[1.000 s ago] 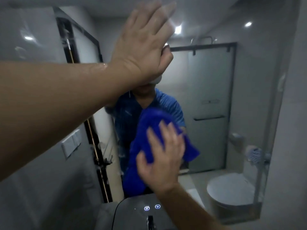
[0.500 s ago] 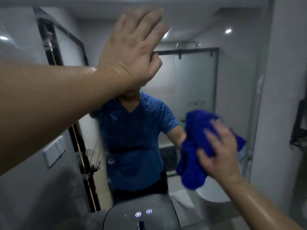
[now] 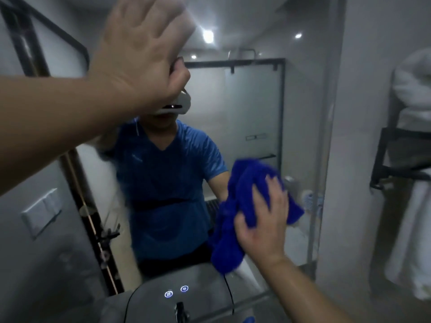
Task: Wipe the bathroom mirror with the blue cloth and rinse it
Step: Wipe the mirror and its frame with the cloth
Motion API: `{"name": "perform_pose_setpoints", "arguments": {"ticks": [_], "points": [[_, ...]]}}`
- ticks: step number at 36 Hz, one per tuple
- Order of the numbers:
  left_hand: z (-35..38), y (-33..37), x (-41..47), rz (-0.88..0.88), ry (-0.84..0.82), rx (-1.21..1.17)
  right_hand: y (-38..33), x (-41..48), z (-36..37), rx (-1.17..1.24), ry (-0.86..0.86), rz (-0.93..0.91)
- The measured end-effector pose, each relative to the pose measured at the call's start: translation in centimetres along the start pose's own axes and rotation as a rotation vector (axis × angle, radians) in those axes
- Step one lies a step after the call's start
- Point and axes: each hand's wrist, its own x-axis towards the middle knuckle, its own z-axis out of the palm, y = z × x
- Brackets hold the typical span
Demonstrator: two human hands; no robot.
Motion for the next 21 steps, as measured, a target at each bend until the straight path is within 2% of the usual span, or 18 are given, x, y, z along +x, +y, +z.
{"name": "perform_pose_setpoints", "arguments": {"ticks": [3, 5, 11, 14, 17, 21], "points": [[0.1, -0.2, 0.0, 0.01, -0.001, 0.008, 3.3, -7.0, 0.0, -0.047, -0.185, -0.107], [0.0, -0.3, 0.1, 0.016, -0.007, 0.007, 5.8, -9.5, -0.8, -0.097, -0.247, -0.124], [-0.4, 0.3, 0.0, 0.007, -0.053, -0.007, 10.5, -8.7, -3.8, -0.089, -0.263, 0.074], [-0.5, 0.4, -0.1, 0.0, -0.05, 0.001, 9.5, -3.0, -4.5, 0.014, -0.141, 0.252], [-0.5, 0.3, 0.0, -0.003, -0.059, 0.005, 6.1, 5.6, -4.8, 0.123, 0.075, 0.412], [-0.7, 0.4, 0.1, -0.02, -0.091, -0.015, -1.4, 16.5, -4.9, 0.136, 0.24, 0.384]]}}
